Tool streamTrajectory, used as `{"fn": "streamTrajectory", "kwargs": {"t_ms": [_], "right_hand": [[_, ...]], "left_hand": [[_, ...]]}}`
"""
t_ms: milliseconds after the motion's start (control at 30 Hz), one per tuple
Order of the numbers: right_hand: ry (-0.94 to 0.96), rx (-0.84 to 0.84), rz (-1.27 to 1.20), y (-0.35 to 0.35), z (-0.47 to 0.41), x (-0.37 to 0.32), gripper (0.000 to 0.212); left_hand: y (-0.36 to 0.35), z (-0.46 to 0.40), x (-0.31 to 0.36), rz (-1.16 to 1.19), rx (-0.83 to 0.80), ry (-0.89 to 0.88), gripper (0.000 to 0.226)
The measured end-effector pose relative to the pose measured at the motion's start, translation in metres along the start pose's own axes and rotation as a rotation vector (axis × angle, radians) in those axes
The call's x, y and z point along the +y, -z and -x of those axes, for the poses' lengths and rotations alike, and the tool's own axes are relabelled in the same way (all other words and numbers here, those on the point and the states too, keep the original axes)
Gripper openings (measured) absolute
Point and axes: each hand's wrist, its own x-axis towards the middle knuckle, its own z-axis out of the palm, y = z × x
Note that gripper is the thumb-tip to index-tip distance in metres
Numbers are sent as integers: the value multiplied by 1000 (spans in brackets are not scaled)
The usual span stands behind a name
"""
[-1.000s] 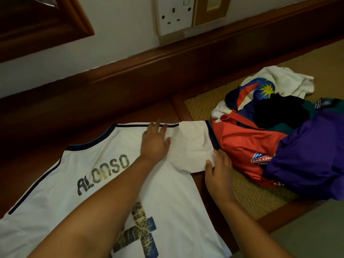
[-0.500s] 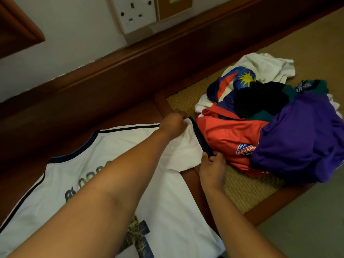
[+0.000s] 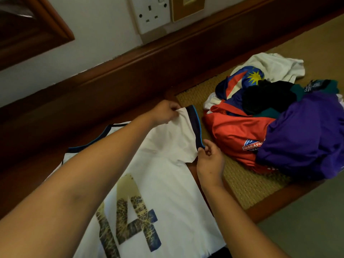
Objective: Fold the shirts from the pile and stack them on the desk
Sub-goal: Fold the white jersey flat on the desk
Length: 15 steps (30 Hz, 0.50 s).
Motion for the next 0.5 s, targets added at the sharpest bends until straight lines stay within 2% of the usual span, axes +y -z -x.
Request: {"fn": "streamTrajectory", "kwargs": {"t_ms": [167, 300, 433, 500], "right_hand": [[275, -189, 85, -20, 36, -17, 27], [501, -436, 241, -45, 68, -14, 24], [554, -786, 458, -69, 93, 7, 36], [534, -867, 526, -73, 97, 14, 38]], "left_hand": [[28, 33, -26, 108, 86, 50, 21], [48, 66, -61, 246, 132, 183, 22], [47, 101, -107, 349, 262, 342, 27], [38, 115, -129, 390, 375, 424, 28]]}}
